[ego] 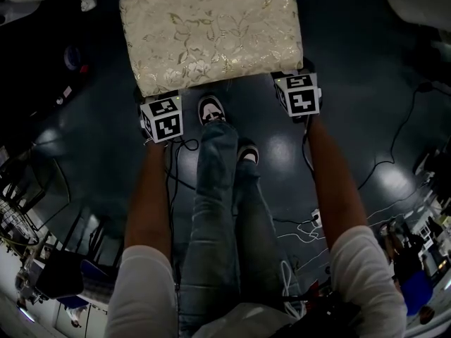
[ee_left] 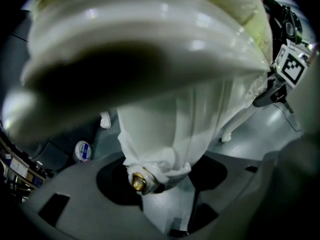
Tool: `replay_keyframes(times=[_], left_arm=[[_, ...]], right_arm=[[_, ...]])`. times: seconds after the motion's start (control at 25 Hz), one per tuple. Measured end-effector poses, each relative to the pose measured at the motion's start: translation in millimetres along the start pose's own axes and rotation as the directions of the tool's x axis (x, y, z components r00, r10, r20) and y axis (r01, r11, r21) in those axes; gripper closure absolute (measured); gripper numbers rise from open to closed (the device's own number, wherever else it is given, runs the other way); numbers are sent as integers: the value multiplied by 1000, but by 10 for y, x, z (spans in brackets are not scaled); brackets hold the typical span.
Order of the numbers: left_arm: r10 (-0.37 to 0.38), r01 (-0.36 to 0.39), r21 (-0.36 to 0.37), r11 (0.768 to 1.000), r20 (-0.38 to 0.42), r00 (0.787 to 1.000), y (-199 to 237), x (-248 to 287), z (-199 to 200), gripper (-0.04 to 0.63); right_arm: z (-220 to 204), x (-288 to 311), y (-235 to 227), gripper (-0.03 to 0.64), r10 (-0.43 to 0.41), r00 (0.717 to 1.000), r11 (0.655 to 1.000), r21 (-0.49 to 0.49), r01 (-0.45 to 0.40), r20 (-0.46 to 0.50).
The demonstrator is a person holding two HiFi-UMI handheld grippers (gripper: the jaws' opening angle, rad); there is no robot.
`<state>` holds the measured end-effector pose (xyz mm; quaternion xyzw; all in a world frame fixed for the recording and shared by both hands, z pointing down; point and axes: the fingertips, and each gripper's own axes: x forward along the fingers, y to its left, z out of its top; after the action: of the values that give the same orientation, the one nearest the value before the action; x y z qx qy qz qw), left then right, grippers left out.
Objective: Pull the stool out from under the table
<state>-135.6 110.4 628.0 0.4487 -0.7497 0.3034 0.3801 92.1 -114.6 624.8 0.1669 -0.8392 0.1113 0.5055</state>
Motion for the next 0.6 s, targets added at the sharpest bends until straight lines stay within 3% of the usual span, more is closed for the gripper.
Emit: replay_keyframes(times=[0.6], left_arm=[[1,0,19,1000,-16,1000,38,-33,16,324]], right_arm=[[-40,-21,49,374,3,1000,1000,29,-2,-10]])
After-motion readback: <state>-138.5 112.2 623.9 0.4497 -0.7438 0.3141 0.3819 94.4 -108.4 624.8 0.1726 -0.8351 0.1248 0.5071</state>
